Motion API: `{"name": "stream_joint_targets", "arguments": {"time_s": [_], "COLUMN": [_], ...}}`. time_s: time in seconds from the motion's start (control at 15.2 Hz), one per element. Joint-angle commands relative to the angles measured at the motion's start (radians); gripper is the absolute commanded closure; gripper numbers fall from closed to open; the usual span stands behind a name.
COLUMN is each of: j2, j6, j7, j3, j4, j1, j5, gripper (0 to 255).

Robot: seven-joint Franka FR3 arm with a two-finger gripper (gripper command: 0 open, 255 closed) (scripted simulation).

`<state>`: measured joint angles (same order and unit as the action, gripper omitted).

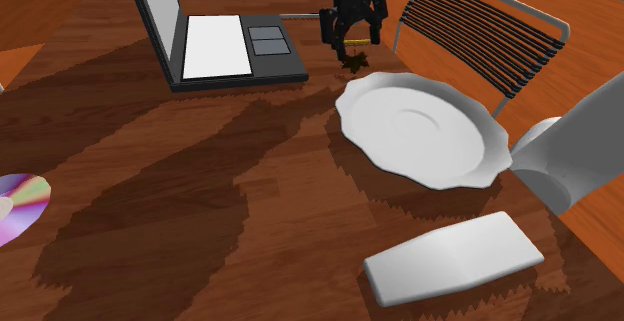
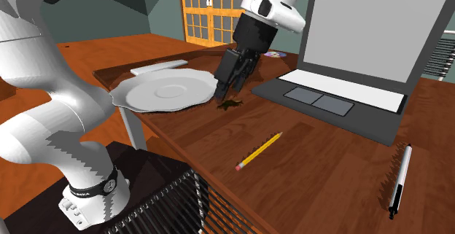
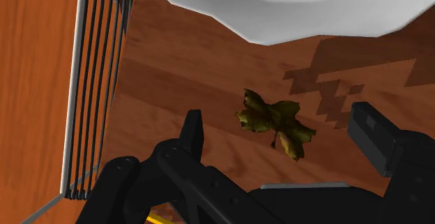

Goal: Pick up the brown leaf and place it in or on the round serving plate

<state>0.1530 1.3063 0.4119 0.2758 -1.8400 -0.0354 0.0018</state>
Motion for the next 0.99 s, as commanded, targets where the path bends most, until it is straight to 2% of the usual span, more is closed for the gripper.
{"name": "stream_joint_targets", "arguments": {"time_s": [0.0, 0.2, 0.73, 0.79, 0.92], "j2": [0.009, 0.034, 0.034, 0.034, 0.034], "j6": [0.022, 0.068, 0.068, 0.068, 0.068], "j7": [0.000, -0.006, -0.006, -0.006, -0.006], "j3": [-0.001, -0.003, -0.003, -0.003, -0.003], "j4": [-0.034, -0.104, -0.104, -0.104, -0.104], "j1": [0.000, 0.000, 0.000, 0.000, 0.000], "j5": [0.002, 0.006, 0.006, 0.006, 0.006], "gripper": [0, 0, 0, 255, 255]}}
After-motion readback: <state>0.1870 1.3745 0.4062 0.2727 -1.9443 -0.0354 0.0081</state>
